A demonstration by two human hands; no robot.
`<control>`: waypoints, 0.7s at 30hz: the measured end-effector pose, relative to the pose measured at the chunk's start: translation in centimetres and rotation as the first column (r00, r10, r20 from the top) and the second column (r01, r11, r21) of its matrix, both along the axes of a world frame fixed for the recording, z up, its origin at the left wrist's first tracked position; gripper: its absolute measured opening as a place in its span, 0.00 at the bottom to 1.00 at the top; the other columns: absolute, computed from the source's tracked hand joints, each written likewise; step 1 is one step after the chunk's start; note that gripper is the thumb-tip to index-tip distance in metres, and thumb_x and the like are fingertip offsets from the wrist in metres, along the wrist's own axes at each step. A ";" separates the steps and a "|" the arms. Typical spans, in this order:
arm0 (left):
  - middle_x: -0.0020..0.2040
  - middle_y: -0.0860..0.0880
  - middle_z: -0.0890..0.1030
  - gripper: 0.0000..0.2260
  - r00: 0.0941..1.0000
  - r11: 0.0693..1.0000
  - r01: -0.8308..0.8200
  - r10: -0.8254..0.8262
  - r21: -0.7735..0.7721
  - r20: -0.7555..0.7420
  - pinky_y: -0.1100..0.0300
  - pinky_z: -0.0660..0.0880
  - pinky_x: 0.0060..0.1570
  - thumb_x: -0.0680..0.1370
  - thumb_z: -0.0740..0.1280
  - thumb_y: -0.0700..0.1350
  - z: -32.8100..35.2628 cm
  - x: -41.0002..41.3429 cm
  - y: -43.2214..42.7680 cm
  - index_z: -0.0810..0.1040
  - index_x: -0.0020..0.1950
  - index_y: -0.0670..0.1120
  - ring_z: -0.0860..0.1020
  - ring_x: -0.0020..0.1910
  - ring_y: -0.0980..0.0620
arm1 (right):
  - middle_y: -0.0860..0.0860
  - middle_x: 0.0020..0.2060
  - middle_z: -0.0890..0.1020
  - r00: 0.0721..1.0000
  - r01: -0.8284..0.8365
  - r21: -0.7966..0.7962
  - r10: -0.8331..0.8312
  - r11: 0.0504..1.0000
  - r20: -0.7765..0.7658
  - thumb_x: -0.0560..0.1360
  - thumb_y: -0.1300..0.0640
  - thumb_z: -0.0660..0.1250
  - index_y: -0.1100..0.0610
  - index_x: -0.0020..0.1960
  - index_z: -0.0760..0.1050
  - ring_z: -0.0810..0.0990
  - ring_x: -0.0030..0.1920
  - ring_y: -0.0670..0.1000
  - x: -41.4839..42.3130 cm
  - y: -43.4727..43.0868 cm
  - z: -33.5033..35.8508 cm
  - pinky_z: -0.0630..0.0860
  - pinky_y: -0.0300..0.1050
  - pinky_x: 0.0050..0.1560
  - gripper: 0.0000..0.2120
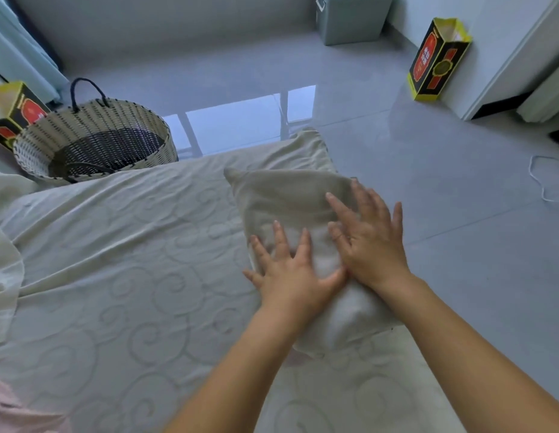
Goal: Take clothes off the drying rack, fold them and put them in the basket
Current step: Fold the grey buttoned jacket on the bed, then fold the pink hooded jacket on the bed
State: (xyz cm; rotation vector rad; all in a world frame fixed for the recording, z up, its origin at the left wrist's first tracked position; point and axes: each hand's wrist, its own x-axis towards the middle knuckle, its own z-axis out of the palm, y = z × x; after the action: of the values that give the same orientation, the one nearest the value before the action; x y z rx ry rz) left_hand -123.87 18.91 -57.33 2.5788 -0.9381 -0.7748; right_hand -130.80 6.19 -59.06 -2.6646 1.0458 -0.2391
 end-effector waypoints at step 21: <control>0.77 0.58 0.38 0.46 0.995 0.952 0.071 -0.088 -0.299 -0.043 0.44 0.44 0.75 0.65 0.59 0.75 -4.6 1.1 3.7 0.45 0.77 0.61 0.30 0.73 0.51 | 0.46 0.77 0.37 0.876 -0.051 0.186 0.133 0.981 -0.463 0.64 0.21 0.38 0.32 0.73 0.34 0.37 0.77 0.52 1.6 -1.5 -3.4 0.35 0.64 0.72 0.41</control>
State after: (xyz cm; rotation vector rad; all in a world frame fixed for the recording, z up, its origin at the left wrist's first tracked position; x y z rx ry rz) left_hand -122.79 22.61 -61.93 2.2613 -1.0585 -0.6651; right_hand -129.21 4.68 -62.43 -2.6634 1.0033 0.5299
